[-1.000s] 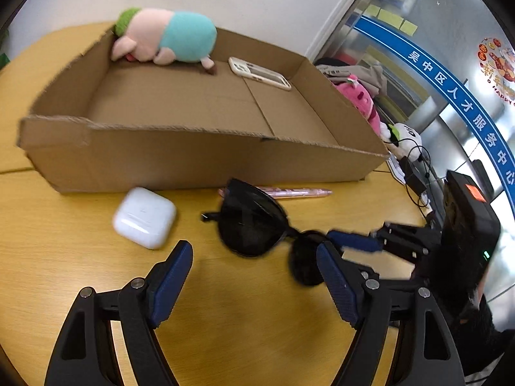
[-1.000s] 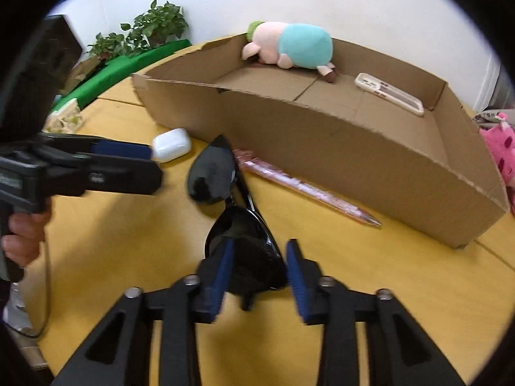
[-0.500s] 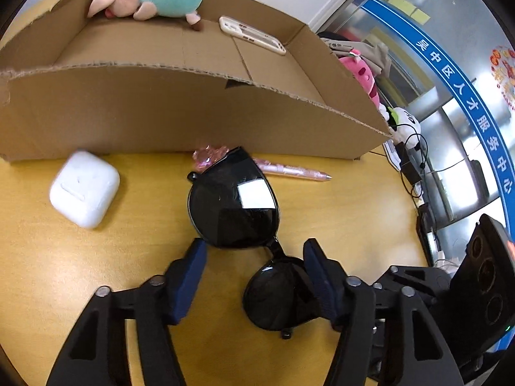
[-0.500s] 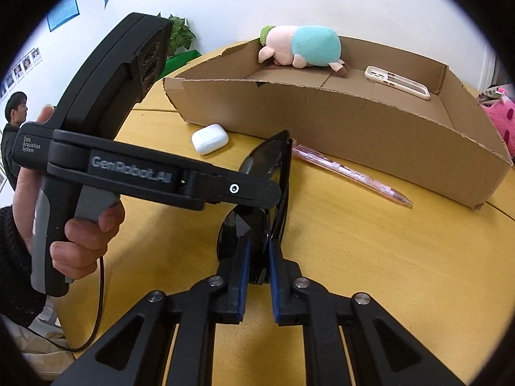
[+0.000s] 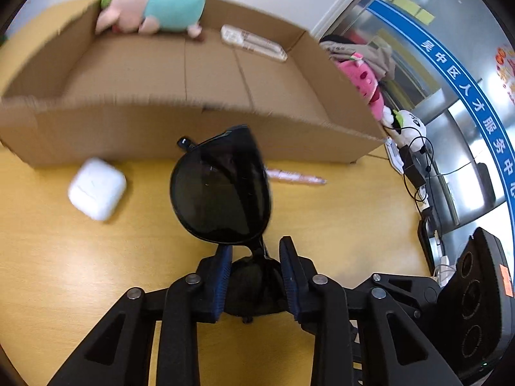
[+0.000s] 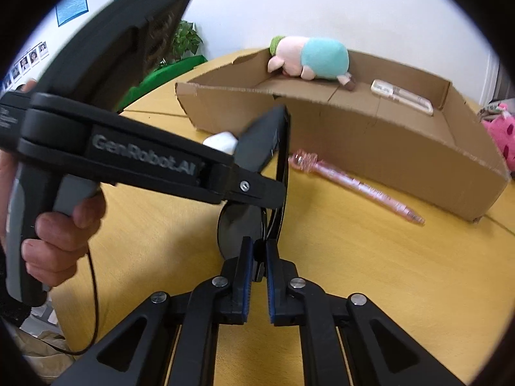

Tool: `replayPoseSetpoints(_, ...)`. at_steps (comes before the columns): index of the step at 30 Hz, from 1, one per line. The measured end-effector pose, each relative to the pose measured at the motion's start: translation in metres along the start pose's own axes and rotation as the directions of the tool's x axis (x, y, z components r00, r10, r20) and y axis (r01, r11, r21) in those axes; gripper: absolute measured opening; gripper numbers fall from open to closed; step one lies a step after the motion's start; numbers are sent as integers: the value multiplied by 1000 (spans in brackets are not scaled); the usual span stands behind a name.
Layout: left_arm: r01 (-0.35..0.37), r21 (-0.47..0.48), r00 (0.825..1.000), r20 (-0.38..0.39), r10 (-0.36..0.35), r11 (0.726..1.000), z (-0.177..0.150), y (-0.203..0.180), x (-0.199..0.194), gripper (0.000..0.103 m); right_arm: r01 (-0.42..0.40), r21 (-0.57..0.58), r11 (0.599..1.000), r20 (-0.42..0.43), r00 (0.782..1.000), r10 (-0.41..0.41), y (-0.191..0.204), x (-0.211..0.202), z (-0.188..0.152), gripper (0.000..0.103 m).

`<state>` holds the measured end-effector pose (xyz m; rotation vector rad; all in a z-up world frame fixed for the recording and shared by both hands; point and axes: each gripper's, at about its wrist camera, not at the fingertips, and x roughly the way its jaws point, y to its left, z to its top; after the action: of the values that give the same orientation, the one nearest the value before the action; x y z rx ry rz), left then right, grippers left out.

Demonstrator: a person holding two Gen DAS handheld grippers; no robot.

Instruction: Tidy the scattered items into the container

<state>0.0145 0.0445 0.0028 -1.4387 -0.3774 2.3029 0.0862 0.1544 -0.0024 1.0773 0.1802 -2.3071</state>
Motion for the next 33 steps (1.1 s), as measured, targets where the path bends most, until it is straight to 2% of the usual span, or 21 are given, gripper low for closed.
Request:
replayPoseSetpoints(3,-29,32,999,45,27,999,9,-7,-16,22,3,-14,1000,42,999,-2,2,-9,8,3)
replayPoseSetpoints(9,-68,76,992,108,59,995,23,-16,-40,22,16,-55,998,127,992,-8,6,-23,33,1)
replayPoseSetpoints(16,-92,69,983,168,79,993,42,-16,-65,22,-20,-71,997,186,982,33,7,-31,61,1)
replayPoseSetpoints(21,-100,76,973,214,82,992,57,-20,-83,22,-56,-75,996,244,967,73,9,-40,71,2)
replayPoseSetpoints(27,-101,82,968,237,79,992,69,-25,-89,22,-65,-86,994,240,967,84,11,-33,79,2)
replayPoseSetpoints(33,-76,70,966,252,56,995,82,-24,-97,22,-38,-101,994,283,957,65,16,-35,90,4)
